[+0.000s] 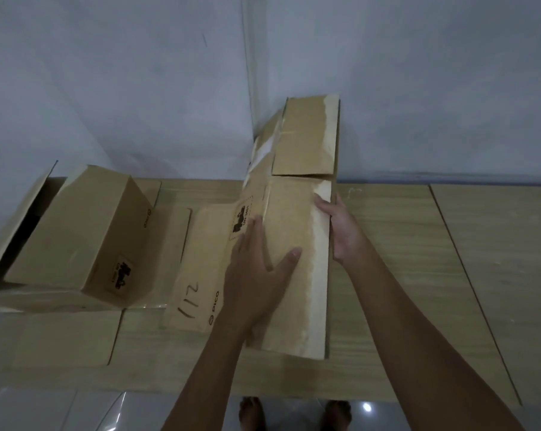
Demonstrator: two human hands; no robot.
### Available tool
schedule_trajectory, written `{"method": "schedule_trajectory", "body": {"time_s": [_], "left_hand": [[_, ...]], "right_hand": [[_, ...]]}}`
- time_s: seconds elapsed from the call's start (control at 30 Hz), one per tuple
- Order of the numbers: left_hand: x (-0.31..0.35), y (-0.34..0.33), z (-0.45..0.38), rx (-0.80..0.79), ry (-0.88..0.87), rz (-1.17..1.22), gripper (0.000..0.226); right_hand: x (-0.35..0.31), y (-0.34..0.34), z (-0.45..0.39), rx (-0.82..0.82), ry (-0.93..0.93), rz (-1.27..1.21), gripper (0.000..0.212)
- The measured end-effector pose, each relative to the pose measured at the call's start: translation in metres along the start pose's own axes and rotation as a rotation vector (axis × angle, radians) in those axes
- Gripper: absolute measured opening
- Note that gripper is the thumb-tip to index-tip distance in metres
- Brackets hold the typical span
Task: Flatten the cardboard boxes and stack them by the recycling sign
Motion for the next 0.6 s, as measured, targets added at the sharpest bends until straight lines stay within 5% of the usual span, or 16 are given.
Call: {"method": "schedule_trajectory", "body": {"time_s": [0.27, 0.47, 0.6], "left_hand": [[-0.026, -0.105, 0.004, -0.230, 0.044, -0.207, 0.093], [-0.079, -0.179, -0.022, -0.529, 0.269, -0.220, 0.074], [-0.120, -0.166, -0.077, -0.274, 0.304, -0.452, 0.050]], "right_hand": [[0.023, 0.095, 0.000, 0.182, -0.063, 0.130, 0.029], [0.027, 0.162, -0.005, 0.373, -0.012, 0.616, 0.034], [0.058, 0.182, -0.011, 0.457, -0.037, 0.812, 0.046]]}}
Point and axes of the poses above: each hand's wrist, its own z-axis away from the middle knuckle, its own y-axis out of the back of the hand, x = y × z, the point moved 8 cm from there along -z, towards the middle knuckle, and after that the axes turned 11 degrees about z, right-handed, at the moved point
